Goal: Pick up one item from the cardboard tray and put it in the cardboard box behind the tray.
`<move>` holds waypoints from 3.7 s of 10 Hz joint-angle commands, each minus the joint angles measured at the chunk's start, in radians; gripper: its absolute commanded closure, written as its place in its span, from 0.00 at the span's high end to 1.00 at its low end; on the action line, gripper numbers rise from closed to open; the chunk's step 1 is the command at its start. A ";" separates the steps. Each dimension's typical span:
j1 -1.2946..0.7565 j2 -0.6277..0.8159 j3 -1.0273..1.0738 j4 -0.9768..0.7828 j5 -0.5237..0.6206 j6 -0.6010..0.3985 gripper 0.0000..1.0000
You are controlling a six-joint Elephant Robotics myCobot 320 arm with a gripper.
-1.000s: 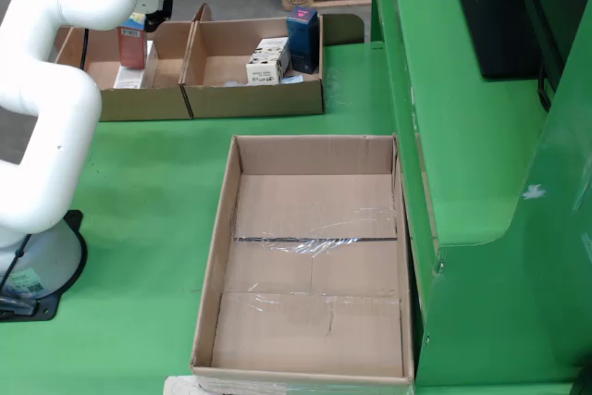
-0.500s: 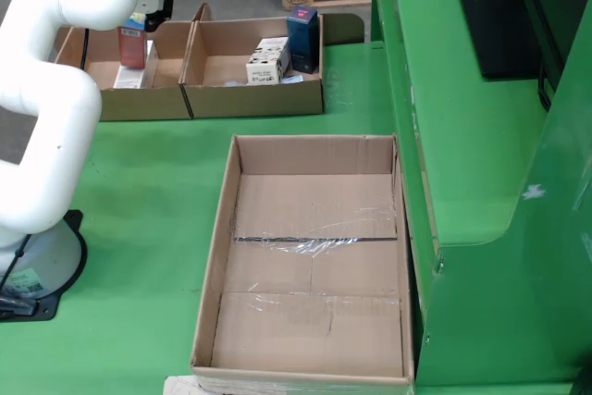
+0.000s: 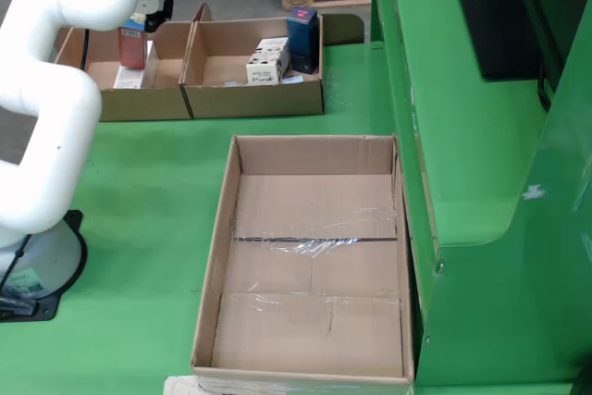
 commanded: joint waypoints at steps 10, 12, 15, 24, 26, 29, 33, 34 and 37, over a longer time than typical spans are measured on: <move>0.002 0.018 0.018 0.008 -0.002 0.004 0.70; 0.002 0.018 0.018 0.008 -0.002 0.004 0.90; 0.002 0.018 0.018 0.008 -0.002 0.004 1.00; 0.002 0.018 0.018 0.008 -0.002 0.004 1.00; 0.002 0.018 0.018 0.008 -0.002 0.004 1.00; 0.002 0.018 0.018 0.008 -0.002 0.004 1.00; 0.002 0.018 0.018 0.008 -0.002 0.004 1.00; 0.002 0.018 0.018 0.008 -0.002 0.004 1.00; 0.006 0.047 0.018 -0.021 -0.027 0.003 1.00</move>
